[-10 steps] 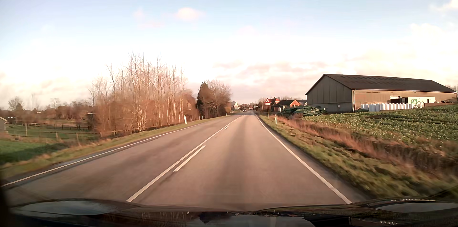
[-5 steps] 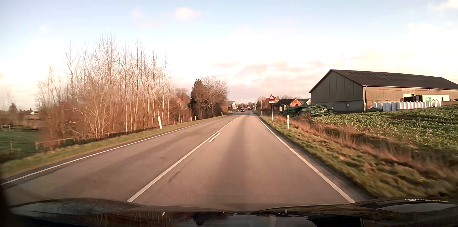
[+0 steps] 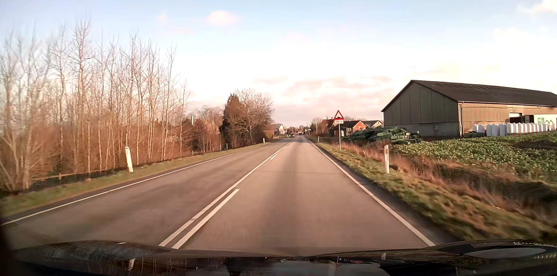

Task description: Follow the waypoints while adhering to traffic rules and regulations

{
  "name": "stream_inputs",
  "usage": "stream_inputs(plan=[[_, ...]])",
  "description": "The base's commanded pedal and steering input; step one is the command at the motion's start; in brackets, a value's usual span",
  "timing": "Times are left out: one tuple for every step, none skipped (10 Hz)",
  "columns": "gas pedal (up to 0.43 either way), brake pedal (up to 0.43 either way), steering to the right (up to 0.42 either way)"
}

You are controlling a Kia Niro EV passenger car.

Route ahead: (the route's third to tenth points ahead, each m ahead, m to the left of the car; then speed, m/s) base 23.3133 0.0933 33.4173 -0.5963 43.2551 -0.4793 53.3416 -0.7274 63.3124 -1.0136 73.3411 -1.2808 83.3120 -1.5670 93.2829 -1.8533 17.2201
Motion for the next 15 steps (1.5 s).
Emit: stream_inputs(plan=[[0.059, 0.000, 0.007], [0.059, 0.000, 0.008], [0.059, 0.000, 0.008], [0.067, 0.000, 0.007], [0.067, 0.000, 0.007], [0.067, 0.000, 0.007], [0.067, 0.000, 0.007], [0.079, 0.000, 0.007], [0.079, 0.000, 0.006], [0.079, 0.000, 0.006], [0.079, 0.000, 0.006], [0.079, 0.000, 0.006], [0.087, 0.000, 0.006], [0.087, 0.000, 0.005], [0.087, 0.000, 0.004]])
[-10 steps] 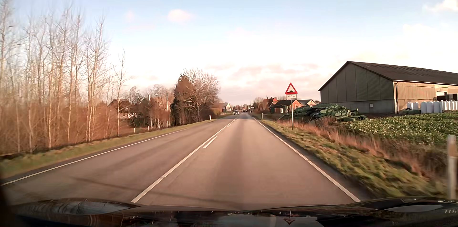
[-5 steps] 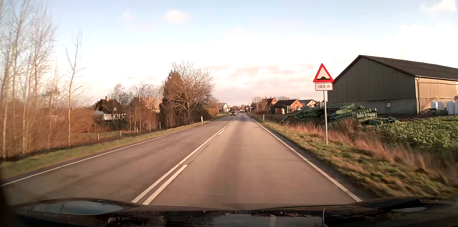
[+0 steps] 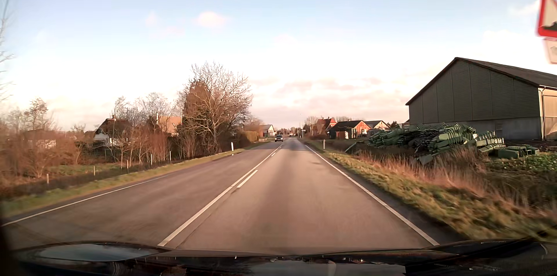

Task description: Follow the waypoints while adhering to traffic rules and regulations

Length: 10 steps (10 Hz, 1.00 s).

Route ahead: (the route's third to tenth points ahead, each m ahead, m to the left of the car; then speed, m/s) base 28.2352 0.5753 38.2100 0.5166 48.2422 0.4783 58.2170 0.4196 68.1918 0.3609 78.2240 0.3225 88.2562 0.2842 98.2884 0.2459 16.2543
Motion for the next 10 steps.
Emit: stream_inputs(plan=[[0.087, 0.000, 0.004], [0.087, 0.000, 0.003], [0.087, 0.000, 0.003], [0.087, 0.000, 0.003], [0.087, 0.000, 0.003], [0.087, 0.000, 0.002], [0.087, 0.000, 0.001], [0.087, 0.000, 0.001], [0.087, 0.000, 0.000], [0.087, 0.000, 0.000]])
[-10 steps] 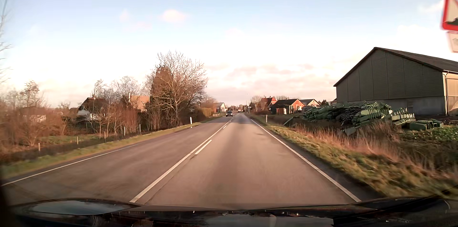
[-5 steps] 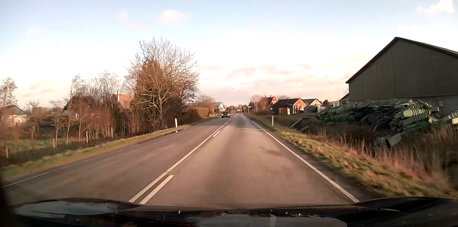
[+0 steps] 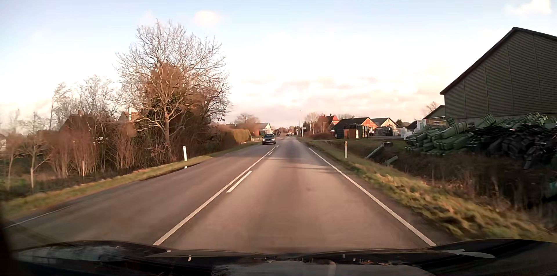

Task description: Follow the waypoints while adhering to traffic rules and regulations

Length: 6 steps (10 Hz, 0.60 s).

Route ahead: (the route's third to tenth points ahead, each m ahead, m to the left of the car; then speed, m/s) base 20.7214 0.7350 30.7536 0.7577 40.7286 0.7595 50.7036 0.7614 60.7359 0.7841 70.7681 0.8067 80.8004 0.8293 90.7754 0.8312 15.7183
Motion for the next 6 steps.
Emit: stream_inputs(plan=[[0.098, 0.000, 0.000], [0.098, 0.000, 0.000], [0.098, 0.000, 0.000], [0.098, 0.000, 0.000], [0.098, 0.000, 0.000], [0.098, 0.000, 0.001]])
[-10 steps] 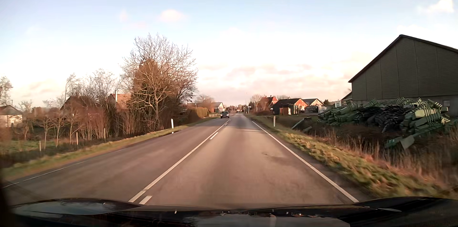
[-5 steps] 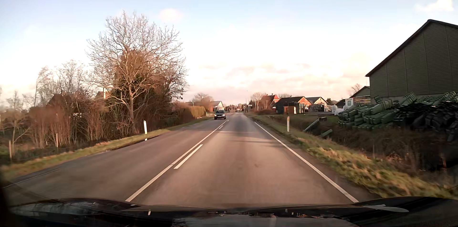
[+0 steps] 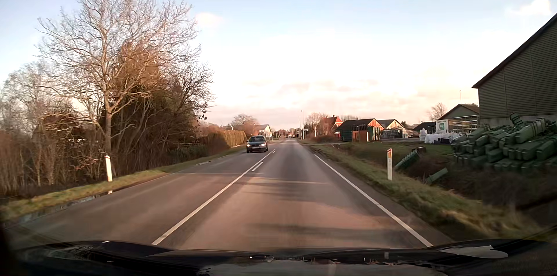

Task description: Follow the waypoints while adhering to traffic rules and regulations

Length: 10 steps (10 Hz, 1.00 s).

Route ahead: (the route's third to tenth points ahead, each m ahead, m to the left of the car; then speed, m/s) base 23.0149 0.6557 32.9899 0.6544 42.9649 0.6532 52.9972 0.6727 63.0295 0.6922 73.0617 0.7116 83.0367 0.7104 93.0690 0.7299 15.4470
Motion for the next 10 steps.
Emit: stream_inputs(plan=[[0.098, 0.000, 0.001], [0.098, 0.000, 0.001], [0.098, 0.000, 0.001], [0.098, 0.000, 0.001], [0.098, 0.000, 0.001], [0.087, 0.000, 0.001], [0.087, 0.000, 0.001], [0.087, 0.000, 0.001], [0.079, 0.000, 0.000], [0.079, 0.000, -0.001]])
